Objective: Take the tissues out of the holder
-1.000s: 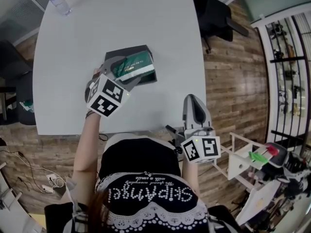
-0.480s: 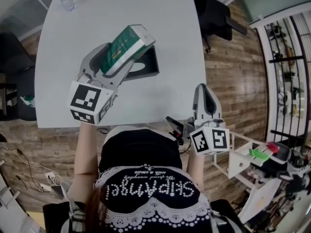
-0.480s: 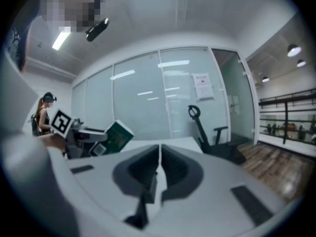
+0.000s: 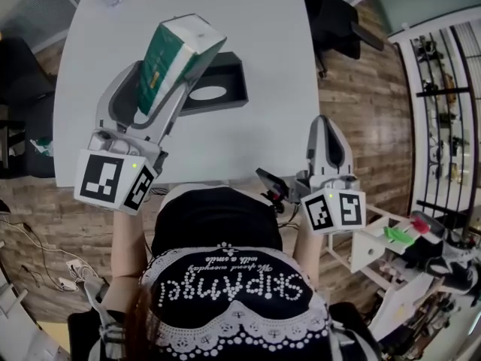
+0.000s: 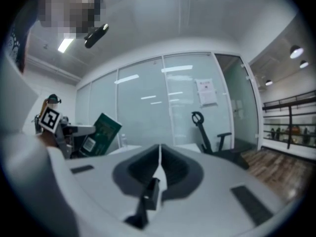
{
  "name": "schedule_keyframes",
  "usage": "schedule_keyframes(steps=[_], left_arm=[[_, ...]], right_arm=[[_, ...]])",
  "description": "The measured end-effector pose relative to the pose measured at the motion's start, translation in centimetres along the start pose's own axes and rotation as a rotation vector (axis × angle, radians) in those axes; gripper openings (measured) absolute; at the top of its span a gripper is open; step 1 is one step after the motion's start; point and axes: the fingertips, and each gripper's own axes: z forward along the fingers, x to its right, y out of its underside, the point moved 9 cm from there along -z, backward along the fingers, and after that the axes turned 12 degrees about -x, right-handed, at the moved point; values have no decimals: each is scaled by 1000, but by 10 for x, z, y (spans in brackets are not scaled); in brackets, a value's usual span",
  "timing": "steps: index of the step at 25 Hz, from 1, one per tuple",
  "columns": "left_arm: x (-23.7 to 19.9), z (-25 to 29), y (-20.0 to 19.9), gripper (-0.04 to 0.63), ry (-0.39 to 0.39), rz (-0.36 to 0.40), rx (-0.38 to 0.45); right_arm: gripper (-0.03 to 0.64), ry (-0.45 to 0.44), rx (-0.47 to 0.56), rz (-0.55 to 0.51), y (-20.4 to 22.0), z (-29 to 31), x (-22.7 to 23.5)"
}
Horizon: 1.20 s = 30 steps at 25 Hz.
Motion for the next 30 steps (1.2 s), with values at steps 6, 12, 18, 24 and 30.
schedule_keyframes(steps=[6,12,18,24,30], left_arm=[[0,-35,-3,339,-78,-23,65],[1,-59,4,339,-142,-51,95],[0,-78,24,339,-182,-78,65],[-1,-90,39,337,-218,-112,50],[0,-99,53,337,-234,-124,15]], right_arm=[[34,-5,30,-13,-9,-9,-4],[35,-11,51,-14,-15,-13,-4],[34,-25,43,-25,-14,-16,-12],[34,-34,30,-27,-7,-21,-14],[35,-28,6,-26,2,-25,-13]])
